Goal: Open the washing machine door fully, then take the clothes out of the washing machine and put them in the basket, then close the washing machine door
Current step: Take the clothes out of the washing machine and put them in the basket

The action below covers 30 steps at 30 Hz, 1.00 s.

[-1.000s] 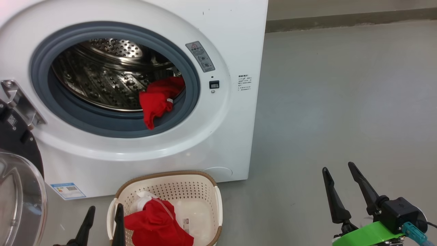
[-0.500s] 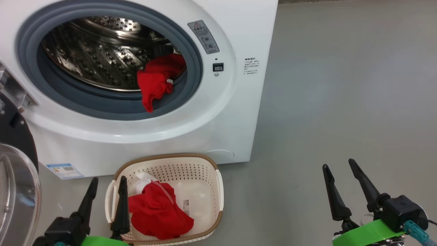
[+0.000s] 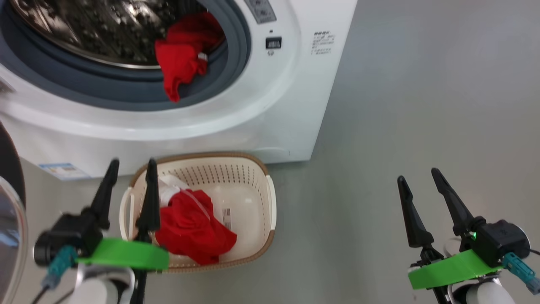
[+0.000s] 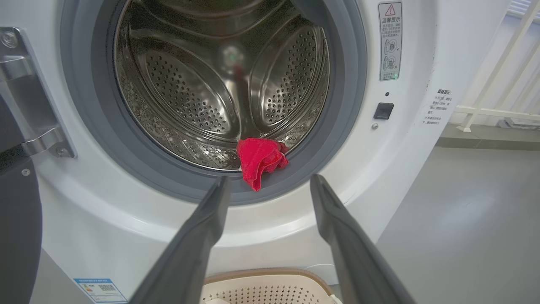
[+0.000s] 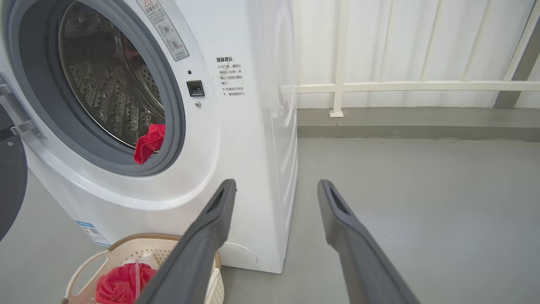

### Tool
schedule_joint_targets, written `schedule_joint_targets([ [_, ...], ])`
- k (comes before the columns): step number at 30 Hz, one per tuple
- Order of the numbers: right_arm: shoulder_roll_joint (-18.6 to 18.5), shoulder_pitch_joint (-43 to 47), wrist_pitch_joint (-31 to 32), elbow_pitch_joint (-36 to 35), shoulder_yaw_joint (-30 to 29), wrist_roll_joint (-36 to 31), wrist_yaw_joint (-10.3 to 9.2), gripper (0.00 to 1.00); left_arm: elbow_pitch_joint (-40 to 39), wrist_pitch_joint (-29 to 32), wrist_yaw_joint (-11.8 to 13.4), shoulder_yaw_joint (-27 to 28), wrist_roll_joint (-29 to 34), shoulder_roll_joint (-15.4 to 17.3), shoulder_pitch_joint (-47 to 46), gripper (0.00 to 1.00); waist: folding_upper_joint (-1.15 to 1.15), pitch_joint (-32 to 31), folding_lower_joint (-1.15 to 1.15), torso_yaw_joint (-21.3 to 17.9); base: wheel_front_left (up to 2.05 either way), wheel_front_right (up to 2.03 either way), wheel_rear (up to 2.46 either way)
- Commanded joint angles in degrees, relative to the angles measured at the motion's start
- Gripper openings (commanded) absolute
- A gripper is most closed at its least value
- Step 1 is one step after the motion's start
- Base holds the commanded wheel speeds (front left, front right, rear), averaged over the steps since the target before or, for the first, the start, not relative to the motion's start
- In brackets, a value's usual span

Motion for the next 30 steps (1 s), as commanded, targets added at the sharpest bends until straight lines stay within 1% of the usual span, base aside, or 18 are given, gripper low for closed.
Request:
schedule_joint_targets([
  [1, -0.42, -1.76, -0.35, -1.58, 1.74, -0.35, 0.35, 1.0, -0.98, -0.41, -0.54, 1.67, -0.11, 1.37, -2.91, 1.0, 0.0, 3.53, 0.0, 0.52, 0.0, 0.0, 0.0],
  [3, -0.42, -2.37, -0.35, -1.64, 2.19, -0.25, 0.35, 1.0, -0.36, -0.36, -0.81, 1.58, -0.36, 1.3, -5.68, 1.0, 0.0, 4.73, 0.0, 0.63, 0.0, 0.0, 0.0],
  [4, -0.42, -2.92, -0.35, -1.67, 2.67, -0.21, 0.35, 1.0, 0.55, -0.35, -1.35, 1.48, -0.68, 1.38, -8.55, 1.0, 0.0, 5.81, 0.0, 0.57, 0.0, 0.0, 0.0],
  [5, -0.42, -2.92, -0.35, -1.67, 2.67, -0.21, 0.35, 1.0, 0.55, -0.35, -1.35, 1.48, -0.68, 1.38, -8.55, 1.0, 0.0, 5.81, 0.0, 0.57, 0.0, 0.0, 0.0],
  [8, -0.42, -3.75, -0.35, -1.75, 3.49, -0.1, 0.35, 1.0, 3.04, -0.37, -2.06, 1.6, -1.23, 1.58, -13.02, 1.0, 0.0, 7.53, 0.0, 0.37, 0.0, 0.0, 0.0],
  [19, -0.42, -6.28, -0.35, -2.8, 4.21, -0.16, 0.35, 1.0, 16.19, -1.34, -4.54, 1.82, -2.12, 2.82, -29.47, 1.0, 0.0, 13.18, 0.0, -0.78, 0.0, 0.0, 0.0],
  [23, -0.42, -6.69, -0.36, -2.91, 4.52, -0.11, 0.35, 1.0, 20.68, -0.6, -6.21, 0.71, -2.27, 3.04, -35.44, 1.0, 0.0, 14.75, 0.0, -1.1, 0.0, 0.0, 0.0],
  [30, -0.42, -7.48, -0.36, -3.09, 4.15, -0.34, 0.35, 1.0, 27.94, 0.0, -7.69, -0.69, -2.18, 3.52, -45.04, 1.0, 0.0, 17.41, 0.0, -1.53, 0.0, 0.0, 0.0],
])
